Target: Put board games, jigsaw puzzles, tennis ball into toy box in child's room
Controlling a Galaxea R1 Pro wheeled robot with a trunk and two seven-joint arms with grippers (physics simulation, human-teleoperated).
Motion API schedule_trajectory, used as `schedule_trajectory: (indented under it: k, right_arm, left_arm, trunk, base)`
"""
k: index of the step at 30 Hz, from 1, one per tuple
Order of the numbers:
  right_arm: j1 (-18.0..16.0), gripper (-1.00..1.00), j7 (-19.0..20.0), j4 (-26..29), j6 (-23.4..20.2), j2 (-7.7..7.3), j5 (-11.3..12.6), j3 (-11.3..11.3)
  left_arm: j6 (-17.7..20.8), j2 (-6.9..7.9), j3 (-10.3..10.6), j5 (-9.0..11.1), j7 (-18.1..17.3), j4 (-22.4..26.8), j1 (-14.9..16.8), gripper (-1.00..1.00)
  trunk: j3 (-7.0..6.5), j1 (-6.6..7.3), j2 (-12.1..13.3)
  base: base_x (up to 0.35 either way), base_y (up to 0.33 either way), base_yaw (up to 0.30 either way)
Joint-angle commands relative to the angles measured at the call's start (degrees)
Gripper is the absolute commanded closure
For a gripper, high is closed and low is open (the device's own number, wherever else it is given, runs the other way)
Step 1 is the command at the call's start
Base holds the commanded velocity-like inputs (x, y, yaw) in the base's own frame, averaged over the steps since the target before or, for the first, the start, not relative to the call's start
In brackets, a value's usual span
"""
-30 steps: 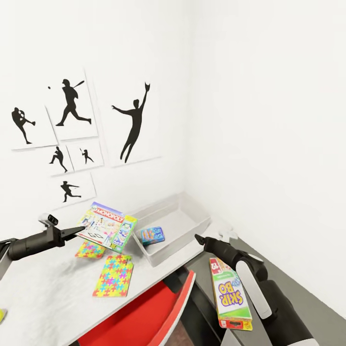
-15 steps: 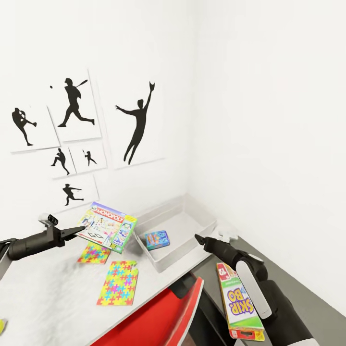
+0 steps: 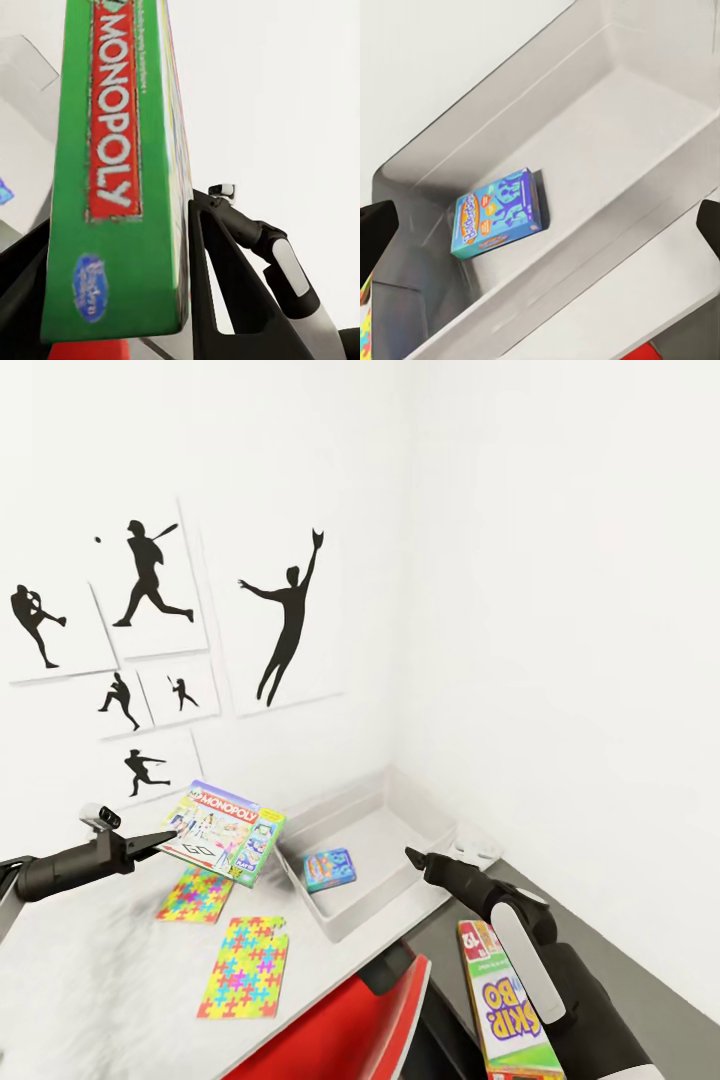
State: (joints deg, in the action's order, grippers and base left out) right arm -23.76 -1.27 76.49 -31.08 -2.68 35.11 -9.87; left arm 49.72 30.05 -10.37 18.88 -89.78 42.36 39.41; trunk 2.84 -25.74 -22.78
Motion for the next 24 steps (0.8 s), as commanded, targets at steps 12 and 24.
schedule_trajectory:
  k: [12,24]
  right_arm:
    - [-0.1,-1.0,-0.1,0.1,-0.2,-0.04,0.1,-0.1]
    - [-0.1,-1.0,-0.1,0.1,-0.2,-0.04,0.1,-0.1]
  left_arm:
    - [0.5,0.01,0.0,0.0,-0.2,0.0,0.1,1.0]
    - [0.5,0.01,0.0,0.0,-0.2,0.0,0.1,1.0]
  trunk:
    - [0.14,-0.04,-0.1]
    - [0.14,-0.04,-0.1]
  base:
    - [0.065,-0.011,0.0]
    - [0.064,-0.02,0.0]
